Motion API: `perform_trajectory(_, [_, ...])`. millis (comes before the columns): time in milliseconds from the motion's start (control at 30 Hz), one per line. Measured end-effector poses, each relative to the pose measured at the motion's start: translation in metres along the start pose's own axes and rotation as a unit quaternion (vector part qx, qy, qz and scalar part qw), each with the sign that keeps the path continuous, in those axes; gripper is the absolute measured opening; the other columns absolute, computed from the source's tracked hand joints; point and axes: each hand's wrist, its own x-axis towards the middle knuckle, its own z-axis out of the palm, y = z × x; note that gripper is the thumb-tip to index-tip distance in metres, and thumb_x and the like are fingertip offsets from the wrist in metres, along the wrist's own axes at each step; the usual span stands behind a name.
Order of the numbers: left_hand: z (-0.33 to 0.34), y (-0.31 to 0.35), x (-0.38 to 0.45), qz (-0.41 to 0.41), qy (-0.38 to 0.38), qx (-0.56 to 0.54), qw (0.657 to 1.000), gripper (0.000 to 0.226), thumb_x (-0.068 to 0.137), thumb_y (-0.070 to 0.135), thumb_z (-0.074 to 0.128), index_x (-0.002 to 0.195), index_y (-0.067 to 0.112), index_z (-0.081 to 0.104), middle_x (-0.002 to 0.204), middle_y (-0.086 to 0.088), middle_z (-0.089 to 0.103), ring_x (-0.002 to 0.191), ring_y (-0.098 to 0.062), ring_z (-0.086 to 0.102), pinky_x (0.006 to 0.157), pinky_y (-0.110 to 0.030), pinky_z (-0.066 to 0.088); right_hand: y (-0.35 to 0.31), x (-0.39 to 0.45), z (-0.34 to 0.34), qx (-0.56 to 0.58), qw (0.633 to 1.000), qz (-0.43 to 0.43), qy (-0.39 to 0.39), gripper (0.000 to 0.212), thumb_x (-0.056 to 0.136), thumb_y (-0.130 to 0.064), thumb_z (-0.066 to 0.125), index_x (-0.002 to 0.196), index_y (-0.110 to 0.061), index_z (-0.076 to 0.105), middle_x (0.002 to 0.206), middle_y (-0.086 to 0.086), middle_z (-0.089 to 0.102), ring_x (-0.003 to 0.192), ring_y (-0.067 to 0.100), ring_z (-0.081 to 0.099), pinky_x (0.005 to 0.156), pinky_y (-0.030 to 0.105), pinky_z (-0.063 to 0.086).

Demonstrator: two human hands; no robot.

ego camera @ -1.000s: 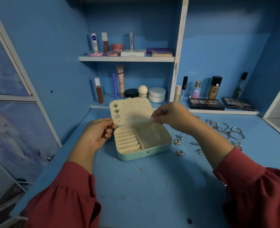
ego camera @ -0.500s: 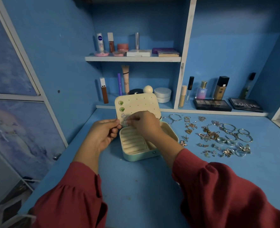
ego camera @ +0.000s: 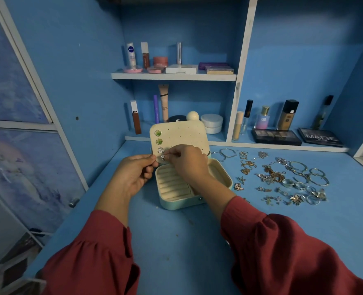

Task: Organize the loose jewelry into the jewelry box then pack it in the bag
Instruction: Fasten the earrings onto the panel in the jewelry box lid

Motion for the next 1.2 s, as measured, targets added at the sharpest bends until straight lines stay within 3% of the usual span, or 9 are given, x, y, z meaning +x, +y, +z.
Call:
perform_trajectory(233, [-0.0001,0.0004,-0.0005,-0.002,-0.002,-0.002,1.000,0.007,0.090,-0.001,0.058,0.087,0.001,0.063,0.059,-0.004,0.061,0.038,-0.003,0.043,0.036,-0.013,0.033,-0.0021,-0.0036,-0.0034,-0.011,1.000,-0.004,-0.011,0.021,0.093,-0.037,0.057,0.108,-0.030,0.071,0.107,0.000,0.069,0.109,0.024,0.051,0.081,0.033,0.028])
perform_trajectory(867, [0.0009,0.0016,-0.0050,-0.002,-0.001,0.000,1.000,0.006,0.090,0.000,0.058,0.088,0.001,0.064,0.058,-0.003,0.062,0.039,-0.002,0.043,0.037,-0.013,0.034,-0.0019,-0.0023,0.0016,0.001,1.000,-0.006,0.011,0.023,0.091,-0.042,0.058,0.108,-0.032,0.071,0.108,-0.005,0.070,0.108,0.022,0.054,0.089,0.037,0.034])
perform_trajectory(1033, [0.0008,0.0017,-0.0048,-0.001,-0.003,-0.001,1.000,0.005,0.090,0.000,0.058,0.089,0.001,0.063,0.058,-0.004,0.062,0.038,-0.002,0.043,0.037,-0.012,0.034,-0.0039,-0.0041,-0.0010,0.020,1.000,-0.004,0.024,0.022,0.089,-0.043,0.059,0.100,-0.029,0.072,0.101,-0.006,0.071,0.101,0.021,0.058,0.090,0.037,0.037])
perform_trajectory(1200, [-0.0006,0.0011,-0.0043,0.009,-0.011,0.000,1.000,0.006,0.090,0.000,0.058,0.090,0.001,0.064,0.059,-0.005,0.064,0.039,-0.002,0.043,0.037,-0.013,0.034,-0.0050,-0.0051,-0.0039,0.041,0.998,0.008,0.038,0.006,0.084,-0.036,0.065,0.082,-0.031,0.067,0.091,-0.008,0.072,0.094,0.017,0.062,0.092,0.040,0.043])
